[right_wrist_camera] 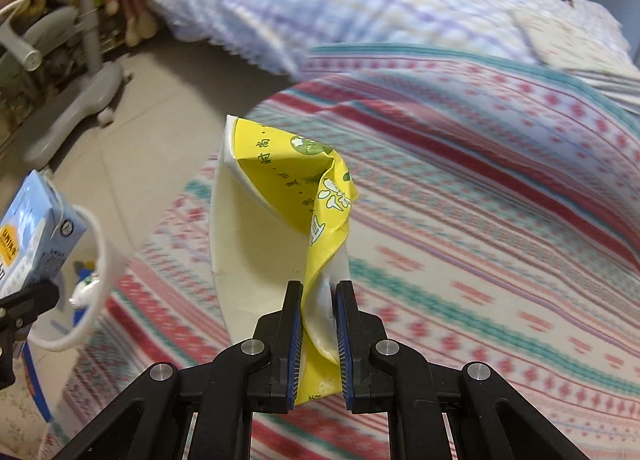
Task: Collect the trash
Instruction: 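Carry the carton and wrapper to the wastebasket and open both grippers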
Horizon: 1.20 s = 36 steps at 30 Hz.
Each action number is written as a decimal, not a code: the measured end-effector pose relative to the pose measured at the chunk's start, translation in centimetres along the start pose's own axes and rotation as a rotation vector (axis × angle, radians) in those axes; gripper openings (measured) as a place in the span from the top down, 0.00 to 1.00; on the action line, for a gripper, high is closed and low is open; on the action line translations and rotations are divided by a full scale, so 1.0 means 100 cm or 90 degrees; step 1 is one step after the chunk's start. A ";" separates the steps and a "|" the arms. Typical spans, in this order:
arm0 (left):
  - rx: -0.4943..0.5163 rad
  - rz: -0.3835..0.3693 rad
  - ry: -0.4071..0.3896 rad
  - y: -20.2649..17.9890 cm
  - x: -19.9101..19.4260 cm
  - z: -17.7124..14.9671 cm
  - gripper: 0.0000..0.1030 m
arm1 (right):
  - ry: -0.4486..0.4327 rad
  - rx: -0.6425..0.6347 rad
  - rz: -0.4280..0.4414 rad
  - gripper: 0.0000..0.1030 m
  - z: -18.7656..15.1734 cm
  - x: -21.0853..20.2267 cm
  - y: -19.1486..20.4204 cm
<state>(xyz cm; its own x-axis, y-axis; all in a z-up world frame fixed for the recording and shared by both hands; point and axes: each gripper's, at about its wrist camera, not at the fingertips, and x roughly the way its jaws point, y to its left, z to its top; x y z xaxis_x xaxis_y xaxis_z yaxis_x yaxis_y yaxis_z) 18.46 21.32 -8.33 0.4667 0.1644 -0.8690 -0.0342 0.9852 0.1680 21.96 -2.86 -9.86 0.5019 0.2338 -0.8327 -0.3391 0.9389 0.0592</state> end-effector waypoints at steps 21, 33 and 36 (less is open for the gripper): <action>-0.163 -0.135 0.061 0.141 0.053 -0.009 0.39 | 0.004 -0.020 0.127 0.87 0.006 0.046 0.127; -0.290 -0.174 0.145 0.158 0.094 -0.023 0.37 | 0.004 -0.052 0.158 0.86 0.016 0.059 0.167; -0.301 -0.181 0.138 0.160 0.093 -0.022 0.37 | 0.004 -0.059 0.164 0.85 0.018 0.062 0.174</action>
<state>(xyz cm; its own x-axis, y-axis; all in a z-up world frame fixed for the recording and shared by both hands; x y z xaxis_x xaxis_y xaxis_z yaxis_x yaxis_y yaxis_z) 20.30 38.68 -14.76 0.3252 -0.1521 -0.9333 -0.3475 0.8987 -0.2675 20.57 15.33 -13.00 0.3852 0.4596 -0.8003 -0.5258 0.8220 0.2190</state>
